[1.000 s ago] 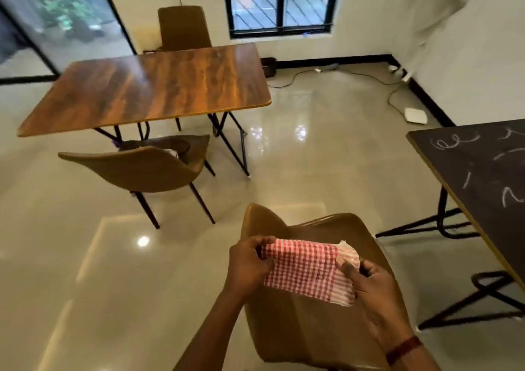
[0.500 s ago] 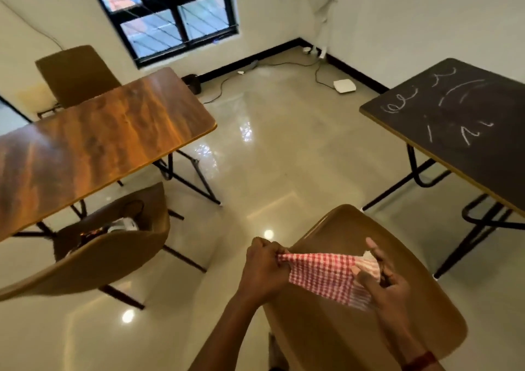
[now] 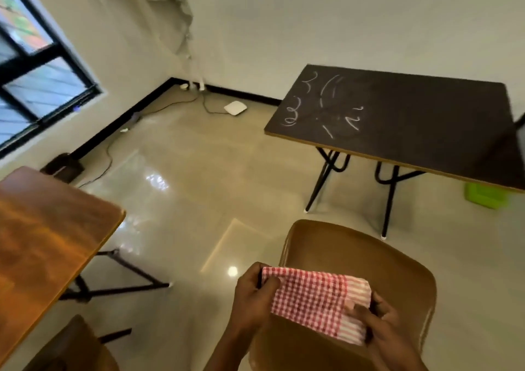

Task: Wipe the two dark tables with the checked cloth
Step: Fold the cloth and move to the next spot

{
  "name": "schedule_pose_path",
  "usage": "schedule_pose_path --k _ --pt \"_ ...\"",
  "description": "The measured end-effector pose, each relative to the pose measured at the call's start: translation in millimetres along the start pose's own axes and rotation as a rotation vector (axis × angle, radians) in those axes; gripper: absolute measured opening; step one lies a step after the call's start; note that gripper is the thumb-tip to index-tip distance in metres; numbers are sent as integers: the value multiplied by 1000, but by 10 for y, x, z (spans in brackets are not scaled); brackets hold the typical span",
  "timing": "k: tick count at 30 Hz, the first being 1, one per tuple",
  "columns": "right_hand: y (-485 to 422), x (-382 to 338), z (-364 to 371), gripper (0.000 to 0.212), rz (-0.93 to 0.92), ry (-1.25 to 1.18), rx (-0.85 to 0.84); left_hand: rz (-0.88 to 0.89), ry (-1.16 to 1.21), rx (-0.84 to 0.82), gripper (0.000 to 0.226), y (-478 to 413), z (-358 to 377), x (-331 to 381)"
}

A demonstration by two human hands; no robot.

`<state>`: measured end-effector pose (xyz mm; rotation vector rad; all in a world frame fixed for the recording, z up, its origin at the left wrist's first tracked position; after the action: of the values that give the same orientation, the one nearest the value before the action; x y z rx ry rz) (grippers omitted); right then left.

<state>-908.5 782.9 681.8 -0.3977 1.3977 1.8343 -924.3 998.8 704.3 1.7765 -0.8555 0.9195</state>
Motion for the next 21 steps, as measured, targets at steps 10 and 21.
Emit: schedule_pose_path --k 10,21 --pt "307 344 982 100 -228 -164 144 56 72 -210 8 -535 -842 131" --pt "175 426 2028 58 -399 -727 82 196 37 -298 14 -1131 -1443 510"
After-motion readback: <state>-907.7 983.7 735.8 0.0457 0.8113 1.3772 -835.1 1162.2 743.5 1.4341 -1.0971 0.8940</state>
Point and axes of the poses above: each hand's wrist, its own y-axis away from the middle knuckle, its own z-axis out of the palm, x = y × z, the point moved 2 cm from there along -y, towards the middle knuckle, and after that the axes turned 1 degree about z, right-handed, at the moved point
